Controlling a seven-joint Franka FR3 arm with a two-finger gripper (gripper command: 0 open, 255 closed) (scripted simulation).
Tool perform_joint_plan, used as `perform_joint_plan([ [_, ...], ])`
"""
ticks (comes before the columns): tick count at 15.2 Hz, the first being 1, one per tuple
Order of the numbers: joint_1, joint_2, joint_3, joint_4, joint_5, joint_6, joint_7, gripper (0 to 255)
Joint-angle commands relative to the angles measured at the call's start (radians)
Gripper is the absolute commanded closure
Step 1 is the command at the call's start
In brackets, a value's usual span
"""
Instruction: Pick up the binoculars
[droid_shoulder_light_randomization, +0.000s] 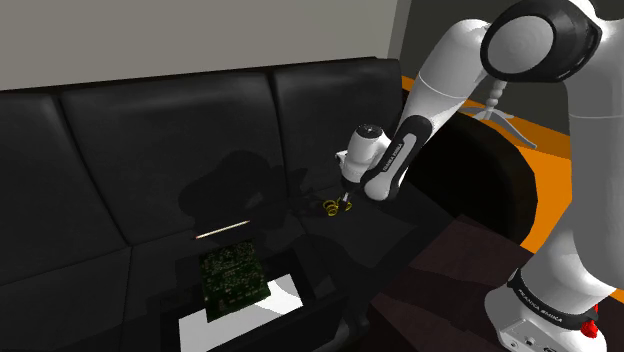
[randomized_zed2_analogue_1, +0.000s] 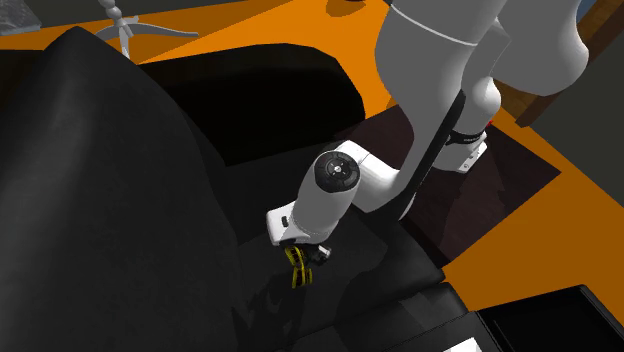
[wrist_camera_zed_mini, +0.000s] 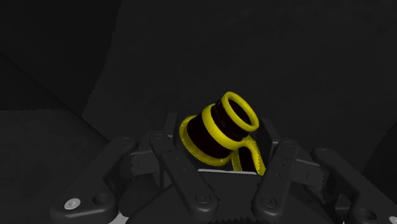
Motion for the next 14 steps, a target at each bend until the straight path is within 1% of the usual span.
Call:
perform_joint_plan([
  [1, -0.006, -0.027, 0.007, -0.008, 0.003, -0.019, -0.005, 255],
  [12, -0.047, -0.184, 0.058, -0.042, 0.039, -0.145, -0.054, 255],
  [14, -0.048, -0.187, 0.058, -0.042, 0.040, -0.146, -0.055, 255],
])
